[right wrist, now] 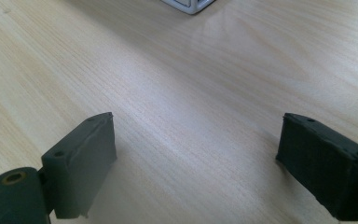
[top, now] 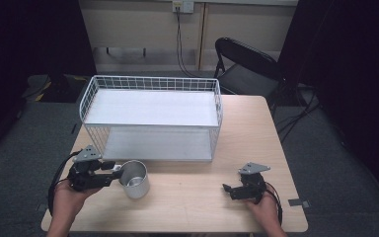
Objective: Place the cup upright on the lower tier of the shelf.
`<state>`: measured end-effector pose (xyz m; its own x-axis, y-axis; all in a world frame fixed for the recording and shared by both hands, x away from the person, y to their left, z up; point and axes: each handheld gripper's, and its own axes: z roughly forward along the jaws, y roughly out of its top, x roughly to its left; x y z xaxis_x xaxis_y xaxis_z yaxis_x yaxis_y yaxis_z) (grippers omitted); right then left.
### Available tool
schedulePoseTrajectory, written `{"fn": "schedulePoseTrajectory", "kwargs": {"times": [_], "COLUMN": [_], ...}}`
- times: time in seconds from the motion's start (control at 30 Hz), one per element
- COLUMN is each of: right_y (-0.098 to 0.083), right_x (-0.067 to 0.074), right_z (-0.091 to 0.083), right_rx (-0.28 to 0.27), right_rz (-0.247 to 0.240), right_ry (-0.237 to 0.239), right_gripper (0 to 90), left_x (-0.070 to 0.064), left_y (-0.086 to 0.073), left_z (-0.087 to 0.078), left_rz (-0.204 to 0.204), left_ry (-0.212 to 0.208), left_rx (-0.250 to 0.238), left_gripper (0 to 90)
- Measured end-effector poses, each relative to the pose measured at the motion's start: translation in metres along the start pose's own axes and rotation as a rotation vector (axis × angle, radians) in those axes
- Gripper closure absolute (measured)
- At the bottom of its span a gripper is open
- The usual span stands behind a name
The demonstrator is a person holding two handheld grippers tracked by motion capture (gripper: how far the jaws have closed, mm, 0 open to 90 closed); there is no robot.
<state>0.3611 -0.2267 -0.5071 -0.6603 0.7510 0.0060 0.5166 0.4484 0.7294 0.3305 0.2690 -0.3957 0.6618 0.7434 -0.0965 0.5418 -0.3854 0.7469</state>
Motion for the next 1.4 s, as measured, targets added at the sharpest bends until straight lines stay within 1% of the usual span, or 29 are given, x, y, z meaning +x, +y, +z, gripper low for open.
{"fn": "schedulePoseTrajectory", "kwargs": {"times": [0.03, 0.17, 0.23, 0.27, 0.4, 0.47, 0.63, 0.7, 0.73, 0.8, 0.87, 0.93, 0.97, 1.0, 1.03, 1.07, 1.13, 1.23, 1.3, 1.4], "right_y": [0.000, 0.000, 0.000, 0.000, 0.000, 0.000, 0.000, 0.000, 0.000, 0.000, 0.000, 0.000, 0.000, 0.000, 0.000, 0.000, 0.000, 0.000, 0.000, 0.000], "right_x": [0.000, 0.000, 0.000, 0.000, 0.000, 0.000, 0.000, 0.000, 0.000, 0.000, 0.000, 0.000, 0.000, 0.000, 0.000, 0.000, 0.000, 0.000, 0.000, 0.000], "right_z": [0.000, 0.000, 0.000, 0.000, 0.000, 0.000, 0.000, 0.000, 0.000, 0.000, 0.000, 0.000, 0.000, 0.000, 0.000, 0.000, 0.000, 0.000, 0.000, 0.000], "right_rx": [0.000, 0.000, 0.000, 0.000, 0.000, 0.000, 0.000, 0.000, 0.000, 0.000, 0.000, 0.000, 0.000, 0.000, 0.000, 0.000, 0.000, 0.000, 0.000, 0.000], "right_rz": [0.000, 0.000, 0.000, 0.000, 0.000, 0.000, 0.000, 0.000, 0.000, 0.000, 0.000, 0.000, 0.000, 0.000, 0.000, 0.000, 0.000, 0.000, 0.000, 0.000], "right_ry": [0.000, 0.000, 0.000, 0.000, 0.000, 0.000, 0.000, 0.000, 0.000, 0.000, 0.000, 0.000, 0.000, 0.000, 0.000, 0.000, 0.000, 0.000, 0.000, 0.000], "right_gripper": [10.5, 10.5, 10.5, 10.5, 10.4, 10.5, 10.5, 10.5, 10.5, 10.5, 10.5, 10.4, 10.4, 10.5, 10.5, 10.5, 10.5, 10.4, 10.4, 10.4], "left_x": [0.000, 0.000, 0.000, -0.001, -0.001, 0.000, 0.000, -0.001, -0.001, -0.002, -0.003, -0.003, -0.003, -0.003, -0.003, -0.002, -0.003, -0.003, -0.003, -0.004], "left_y": [-0.001, 0.000, 0.000, 0.001, 0.000, 0.000, 0.000, -0.001, -0.001, -0.001, -0.001, -0.001, -0.001, -0.001, -0.001, -0.001, -0.001, 0.000, 0.000, 0.002], "left_z": [0.002, 0.004, 0.005, 0.007, 0.010, 0.011, 0.011, 0.012, 0.013, 0.015, 0.016, 0.016, 0.018, 0.019, 0.019, 0.020, 0.021, 0.021, 0.022, 0.023], "left_rz": [-0.009, -0.010, -0.011, -0.012, -0.024, -0.016, -0.024, -0.030, -0.017, -0.025, -0.027, -0.030, -0.028, -0.039, -0.039, -0.047, -0.051, -0.039, -0.043, -0.031], "left_ry": [0.005, 0.013, 0.006, 0.009, 0.015, 0.016, 0.021, 0.037, 0.030, 0.024, 0.029, 0.026, 0.036, 0.032, 0.032, 0.041, 0.043, 0.051, 0.054, 0.063], "left_rx": [0.003, 0.009, 0.017, 0.024, 0.026, 0.035, 0.044, 0.051, 0.054, 0.050, 0.049, 0.051, 0.057, 0.059, 0.059, 0.055, 0.051, 0.054, 0.052, 0.061], "left_gripper": [52.0, 55.1, 57.3, 57.6, 58.9, 60.2, 63.2, 64.0, 64.7, 65.0, 66.5, 67.6, 69.1, 69.5, 69.4, 69.6, 70.5, 71.2, 72.2, 75.9]}}
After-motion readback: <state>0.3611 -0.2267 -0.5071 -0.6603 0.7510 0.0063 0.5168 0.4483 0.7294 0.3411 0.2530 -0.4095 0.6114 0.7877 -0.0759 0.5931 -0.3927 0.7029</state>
